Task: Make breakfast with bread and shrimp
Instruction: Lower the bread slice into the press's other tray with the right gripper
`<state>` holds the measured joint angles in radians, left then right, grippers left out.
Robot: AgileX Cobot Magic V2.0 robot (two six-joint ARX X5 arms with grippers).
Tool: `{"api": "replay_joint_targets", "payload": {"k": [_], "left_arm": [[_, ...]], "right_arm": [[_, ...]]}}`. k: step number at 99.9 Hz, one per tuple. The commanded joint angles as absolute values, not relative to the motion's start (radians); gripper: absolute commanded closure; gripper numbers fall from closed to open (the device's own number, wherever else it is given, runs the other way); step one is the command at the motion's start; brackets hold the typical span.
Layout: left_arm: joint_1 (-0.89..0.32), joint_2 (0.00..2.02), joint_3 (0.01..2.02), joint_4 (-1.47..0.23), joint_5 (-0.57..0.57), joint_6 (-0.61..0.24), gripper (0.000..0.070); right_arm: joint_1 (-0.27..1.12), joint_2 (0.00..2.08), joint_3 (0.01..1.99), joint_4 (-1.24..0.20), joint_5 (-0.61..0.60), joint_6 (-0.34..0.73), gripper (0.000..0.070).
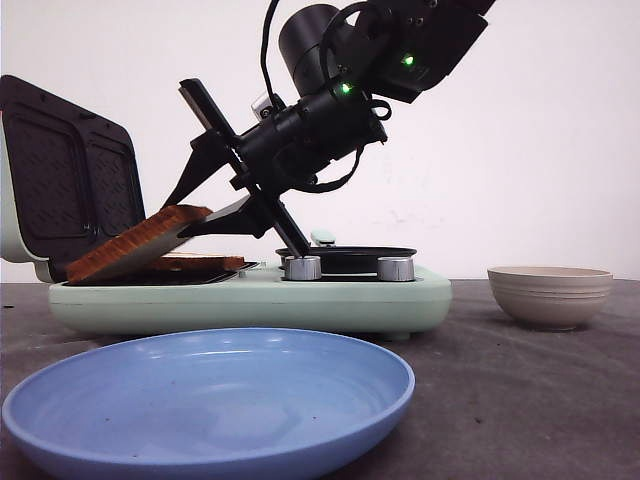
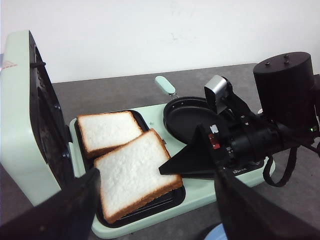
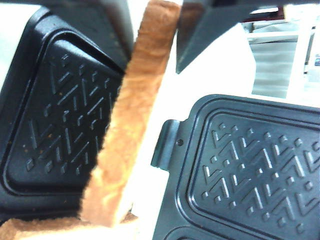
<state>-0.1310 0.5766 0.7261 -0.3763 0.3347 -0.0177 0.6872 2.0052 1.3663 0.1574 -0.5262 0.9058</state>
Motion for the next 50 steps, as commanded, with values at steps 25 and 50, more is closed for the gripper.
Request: {"api": "replay_joint_targets", "payload": {"k": [25,50], "left_arm": [[-0.13,0.58,0.734,-0.366,0.329,-0.02,0.0307],[-0.13,0.58,0.734,-0.366,0.329,-0.02,0.0307]], "right_arm": [[0.696,2.033,1.395,0.154,-0.522,0.857,0.0449],[0.696,2.033,1.451,0.083,-0.494,0.81,0.0449]]}}
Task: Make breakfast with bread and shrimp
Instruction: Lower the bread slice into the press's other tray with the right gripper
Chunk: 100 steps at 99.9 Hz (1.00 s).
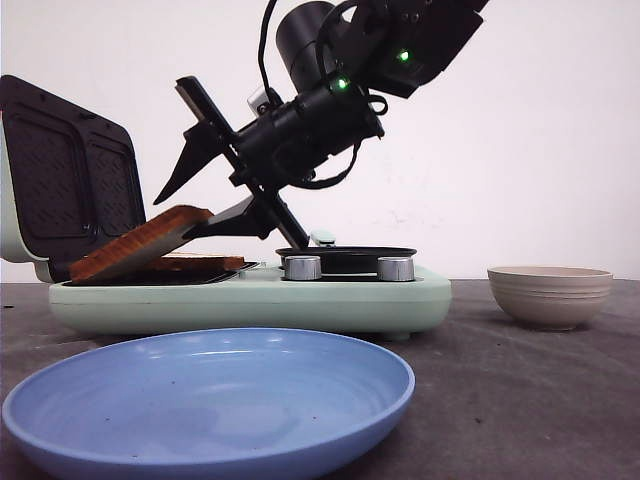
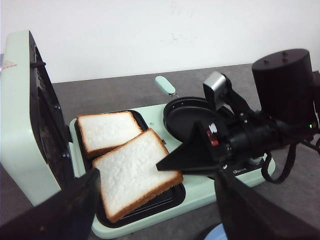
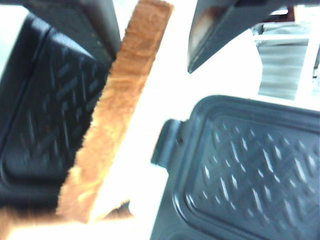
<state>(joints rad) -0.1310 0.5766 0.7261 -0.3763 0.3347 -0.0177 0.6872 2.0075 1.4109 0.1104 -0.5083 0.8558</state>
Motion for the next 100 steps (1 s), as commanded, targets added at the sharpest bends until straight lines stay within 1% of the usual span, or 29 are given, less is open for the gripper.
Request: {"api": "replay_joint_targets", "payload": {"k": [1,16,43,55,89,100], "left_arm": [[-0.13,0.58,0.734,-0.366,0.329,-0.02,0.0307],[-0.13,0.58,0.734,-0.366,0.329,-0.02,0.0307],[-0.13,0.58,0.734,-0.366,0.329,-0.02,0.0307],[-0.13,0.58,0.734,-0.366,0.329,-0.02,0.0307],[-0.13,0.58,0.734,-0.366,0.329,-0.02,0.0307],[-0.13,0.58,0.734,-0.366,0.329,-0.021,0.0307]], "right_arm": [[0.696,2.033,1.455,0.074,-0.492,0.804,0.0449],[0.696,2.033,1.517,-0.063,-0.464,0.725,0.0449],[0.698,2.033,1.566,-0.182,-0.44,0.682,0.0449],[0.698,2.033,1.567,-0.214,-0.441,0.666,0.0449],[0.707,2.033,1.567,-0.239,-0.435,0.651,0.045],[0.711,2.033,1.567,-0.263,-0.401,0.635,0.045]]}}
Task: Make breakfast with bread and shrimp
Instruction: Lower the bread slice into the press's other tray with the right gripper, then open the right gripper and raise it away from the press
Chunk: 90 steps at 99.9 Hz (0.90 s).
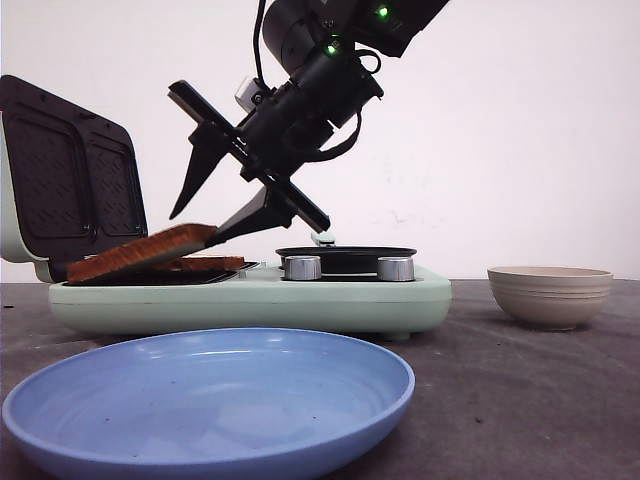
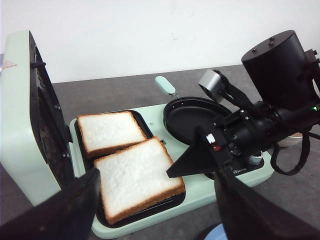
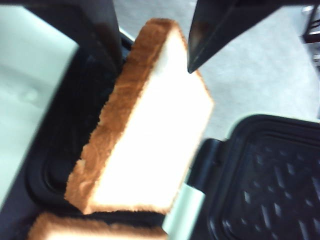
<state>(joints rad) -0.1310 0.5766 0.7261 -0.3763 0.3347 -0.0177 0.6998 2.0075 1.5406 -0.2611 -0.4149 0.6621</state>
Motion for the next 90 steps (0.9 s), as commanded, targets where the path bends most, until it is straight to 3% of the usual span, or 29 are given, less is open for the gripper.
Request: {"api": "replay_joint_targets", "payload": {"k": [1,64,90], "left_arm": [[-0.13,0.58,0.734,-0.366,0.329,-0.021,0.0307],[-0.13,0.578,0.734,-0.366,0.329,-0.024,0.0307],[-0.13,0.578,0.734,-0.368,0.329,-0.023,0.0307]], "right_arm": [[0.711,2.033,1.567,-0.263,-0.4,0.635,0.045],[0.715,1.943,1.59,-0.294,-0.375,0.525,0.0449],[0.683,1.806,1.59,-0.458,-0.224,0.338,0.045]]}}
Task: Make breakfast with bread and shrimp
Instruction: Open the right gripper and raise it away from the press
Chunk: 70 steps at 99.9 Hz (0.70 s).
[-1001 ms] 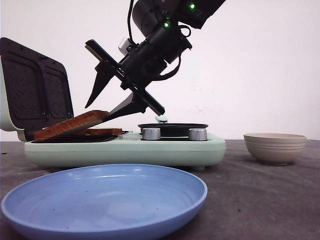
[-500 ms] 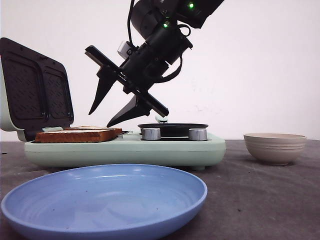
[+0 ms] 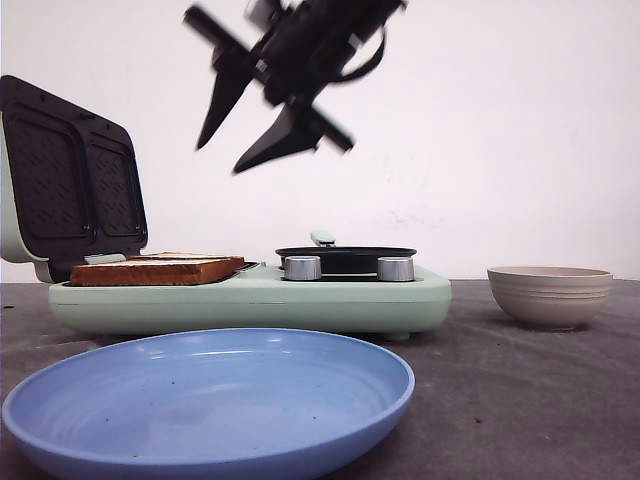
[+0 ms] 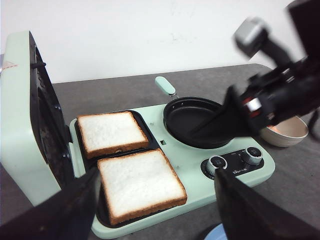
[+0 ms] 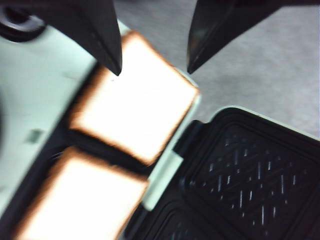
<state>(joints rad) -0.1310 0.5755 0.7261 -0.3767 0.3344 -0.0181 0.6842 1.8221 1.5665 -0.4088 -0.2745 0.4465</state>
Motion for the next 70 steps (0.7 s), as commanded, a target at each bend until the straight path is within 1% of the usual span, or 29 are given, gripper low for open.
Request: {"api": "replay_joint_targets", "payload": {"k": [1,7,15,36,53,64,70], "left_arm": [[-0.13,0.578,0.734,-0.368,0.329,-0.023,0.0307],[-0.13,0.579,0.734,-0.37,0.329,-0.023,0.0307],[-0.13,0.579,0.734,-0.373,0.329,-0.023,0.0307],[-0.13,0.579,0.734,-0.374,0.329,-0.022,0.0307],[-0.13,0.579,0.734,-0.374,0.312,-0.019,0.0307],[-0.13,0.579,0.734,-0.374,0.311,-0.019,0.0307],[-0.13,0.578,0.734,-0.374,0.311,-0.019,0.0307]], "right_arm": [[0.683,1.801,1.59,-0.467,-0.215,0.329,0.045],[0.683,1.766,1.59,-0.519,-0.157,0.283,0.045],[0.678,1.72,1.59,-0.563,-0.1,0.252,0.0449],[0.677,1.601,1.589,-0.569,-0.019,0.216,0.045],[0.672,1.536,1.589,-0.594,0.031,0.17,0.045],[0.661,1.506,1.567,-0.598,0.035,0.167,0.045],[0.656,1.485,1.536,-0.577,0.035,0.167,0.045]]}}
